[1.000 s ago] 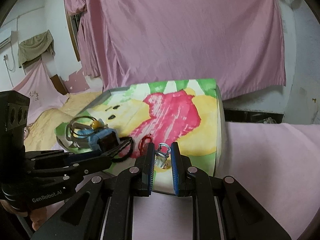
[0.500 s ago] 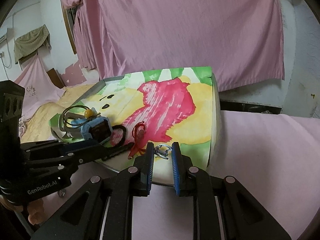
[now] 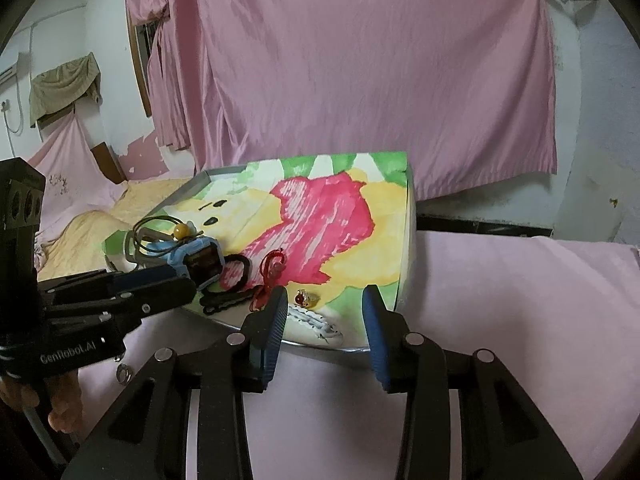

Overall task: Organize jewelry
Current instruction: 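Open both grippers to release the bracelets into the tray, then move both tools back toward the gold charm and silver ring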

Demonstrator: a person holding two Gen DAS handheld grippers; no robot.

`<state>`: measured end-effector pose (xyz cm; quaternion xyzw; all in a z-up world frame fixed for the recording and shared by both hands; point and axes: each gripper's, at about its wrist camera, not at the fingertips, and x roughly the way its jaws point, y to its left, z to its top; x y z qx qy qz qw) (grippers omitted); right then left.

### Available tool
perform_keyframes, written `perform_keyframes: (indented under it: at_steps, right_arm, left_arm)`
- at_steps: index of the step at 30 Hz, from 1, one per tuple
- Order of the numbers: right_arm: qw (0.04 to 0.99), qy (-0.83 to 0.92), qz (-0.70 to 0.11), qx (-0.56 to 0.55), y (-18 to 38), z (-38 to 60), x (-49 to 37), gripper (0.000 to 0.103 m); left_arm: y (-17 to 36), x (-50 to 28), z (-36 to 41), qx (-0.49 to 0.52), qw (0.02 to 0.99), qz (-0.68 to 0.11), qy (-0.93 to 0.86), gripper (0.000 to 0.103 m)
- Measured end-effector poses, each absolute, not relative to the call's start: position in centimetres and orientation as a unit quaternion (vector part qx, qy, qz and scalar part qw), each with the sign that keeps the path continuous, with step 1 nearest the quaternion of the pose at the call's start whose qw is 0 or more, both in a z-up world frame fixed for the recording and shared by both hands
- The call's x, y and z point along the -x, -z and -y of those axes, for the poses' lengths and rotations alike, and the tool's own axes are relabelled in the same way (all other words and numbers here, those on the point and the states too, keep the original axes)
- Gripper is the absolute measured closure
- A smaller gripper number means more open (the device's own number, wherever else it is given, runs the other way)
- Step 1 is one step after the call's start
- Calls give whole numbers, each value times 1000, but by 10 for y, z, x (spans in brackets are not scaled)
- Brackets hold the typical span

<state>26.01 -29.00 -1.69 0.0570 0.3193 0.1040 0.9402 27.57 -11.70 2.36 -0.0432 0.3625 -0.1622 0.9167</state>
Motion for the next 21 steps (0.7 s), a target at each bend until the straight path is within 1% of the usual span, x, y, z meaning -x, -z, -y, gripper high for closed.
perform_keyframes:
  at_steps: [1,2,3,4,8,9,10,11,12,13,15,16,18,21]
  right_arm:
    - [941,-104,-316,-56,16,290,-258,68]
    - [943,-102,-311,-55,14,290,-254,65]
    - [945,-102,-305,-55,12,289,-252,58]
    - [947,-103,-300,-56,11,289,-250,56]
    - [954,-104,-274,-59,2,287,-237,54]
    - [956,-105,-267,-59,0,287,-233,50]
    - [959,-104,-258,-59,-3,285,-228,48]
    - [962,-104,-248,-57,-5,283,-223,42]
    - [964,-105,-236,-56,-8,281,-217,37]
    - [967,-106,-226,-55,-11,278,-212,35]
    - [970,-107,-210,-55,-15,274,-202,27]
    - [972,-107,-204,-55,-17,272,-199,23]
    - [975,-109,-188,-53,-21,267,-189,9]
    - [977,-114,-176,-46,-26,259,-178,7]
  left_arm:
    - [-26,-273,115,45,920,-355,161,62]
    - [-29,-269,113,47,923,-347,159,53]
    - [-31,-266,111,50,927,-338,157,41]
    - [-34,-262,108,54,931,-327,155,38]
    - [-42,-250,97,57,941,-302,142,35]
    - [-43,-247,93,58,943,-297,139,32]
    - [-45,-243,88,61,946,-289,133,27]
    - [-46,-240,84,63,948,-283,130,22]
    - [-48,-236,80,66,951,-274,125,20]
    - [-49,-232,74,67,954,-264,121,18]
    - [-52,-223,63,70,960,-246,111,8]
    - [-53,-219,58,73,963,-236,104,6]
    - [-55,-211,48,76,967,-223,97,2]
    - [-58,-200,28,81,973,-204,77,1]
